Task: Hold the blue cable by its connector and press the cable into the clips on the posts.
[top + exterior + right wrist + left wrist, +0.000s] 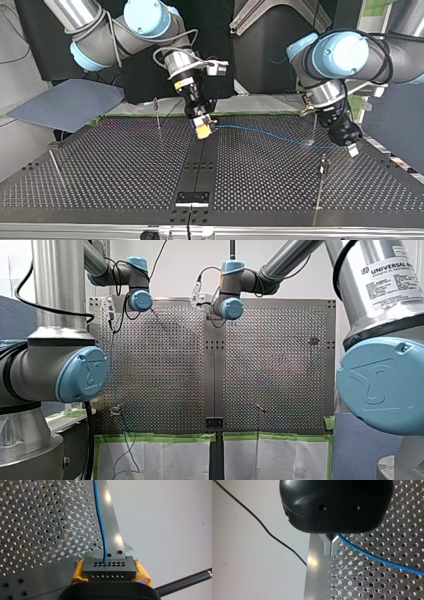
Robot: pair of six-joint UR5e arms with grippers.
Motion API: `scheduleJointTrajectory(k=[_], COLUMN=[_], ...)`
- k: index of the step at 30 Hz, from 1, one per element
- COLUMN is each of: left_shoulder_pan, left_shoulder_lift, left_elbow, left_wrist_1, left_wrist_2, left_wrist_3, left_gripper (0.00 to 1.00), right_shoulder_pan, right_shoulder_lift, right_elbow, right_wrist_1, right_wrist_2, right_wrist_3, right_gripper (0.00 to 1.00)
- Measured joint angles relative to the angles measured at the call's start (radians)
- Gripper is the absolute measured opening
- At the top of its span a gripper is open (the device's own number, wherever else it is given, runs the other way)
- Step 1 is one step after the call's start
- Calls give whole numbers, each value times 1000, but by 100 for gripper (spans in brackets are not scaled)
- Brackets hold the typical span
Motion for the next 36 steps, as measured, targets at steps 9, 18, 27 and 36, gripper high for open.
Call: scheduleJointTrajectory(k=[9,18,27,36], left_shoulder_pan=[27,51,68,89], left_shoulder_lift=[-3,-17,-63,-65], left_elbow=[9,24,45,61], left_wrist_1=[1,0,8,20], left_wrist_2=[30,58,87,111], left_wrist_3=[-15,-17,-44,-71], left_gripper=[0,0,0,0], right_shoulder_pan=[9,12,9,6], right_shoulder_lift=[35,40,41,42], right_elbow=[-42,-65,-73,-74], right_wrist_1=[15,20,21,21], right_wrist_2=[-4,-10,-11,-11], right_wrist_3=[1,6,13,13], right_gripper=[0,0,0,0])
